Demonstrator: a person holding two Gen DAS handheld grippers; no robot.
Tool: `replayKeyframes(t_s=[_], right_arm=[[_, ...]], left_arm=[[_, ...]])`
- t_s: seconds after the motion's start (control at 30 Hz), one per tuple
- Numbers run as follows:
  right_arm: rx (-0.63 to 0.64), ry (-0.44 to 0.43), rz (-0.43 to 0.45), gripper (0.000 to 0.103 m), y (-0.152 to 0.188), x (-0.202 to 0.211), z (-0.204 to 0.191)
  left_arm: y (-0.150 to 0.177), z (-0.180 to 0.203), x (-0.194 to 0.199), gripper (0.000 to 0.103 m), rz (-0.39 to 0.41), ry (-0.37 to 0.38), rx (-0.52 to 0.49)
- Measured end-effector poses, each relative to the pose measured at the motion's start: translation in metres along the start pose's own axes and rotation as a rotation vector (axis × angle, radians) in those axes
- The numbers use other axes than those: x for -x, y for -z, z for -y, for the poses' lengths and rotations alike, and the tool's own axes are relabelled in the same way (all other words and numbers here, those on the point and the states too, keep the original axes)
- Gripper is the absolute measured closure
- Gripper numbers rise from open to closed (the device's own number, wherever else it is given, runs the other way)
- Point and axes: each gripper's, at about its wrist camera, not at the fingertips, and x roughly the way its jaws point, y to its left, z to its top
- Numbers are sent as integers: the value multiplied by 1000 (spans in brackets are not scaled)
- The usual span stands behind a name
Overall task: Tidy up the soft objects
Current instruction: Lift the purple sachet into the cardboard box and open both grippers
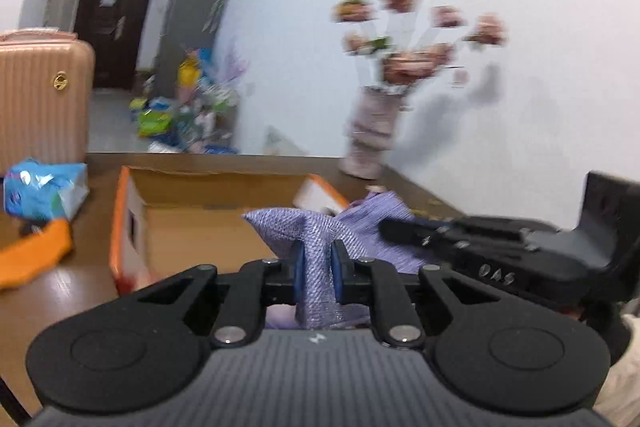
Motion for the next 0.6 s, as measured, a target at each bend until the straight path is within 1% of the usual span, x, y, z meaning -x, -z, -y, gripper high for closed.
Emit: replayKeyframes(t_s=[0.07, 0.1, 0.13, 0.23, 0.33, 0.37, 0.4, 0.43, 0.5, 0.57, 0.6], right_arm=[[-14, -15, -67, 99, -29, -54, 16], [-3, -13, -98, 98, -40, -81, 21], [26, -7, -141, 99, -49, -114, 25], [36, 0, -277, 98, -63, -201, 35], [16, 26, -363, 98, -67, -269, 40], [16, 32, -383, 98, -66, -286, 39], [13, 38, -403, 98, -64, -300, 39], [11, 37, -426, 92, -60, -310, 39], [-8, 12, -469, 86, -54, -328, 44], [-25, -9, -477, 84, -52, -332, 48], [-42, -17, -477, 79, -54, -333, 51]], left_arm=[[-28, -26, -35, 88, -22, -46, -10], [-40, -40, -55, 88, -34, -86, -18], [-50, -53, -76, 88, -63, -125, -29], [-68, -88, -137, 88, -152, -224, -46], [-72, -115, -187, 86, -239, -293, -58], [-71, -122, -197, 85, -258, -312, -55], [-69, -129, -206, 76, -273, -325, -53], [-68, -135, -212, 68, -282, -336, -60], [-65, -144, -217, 60, -277, -352, -61], [-62, -150, -216, 59, -273, -343, -50], [-62, -149, -215, 58, -267, -338, -45]])
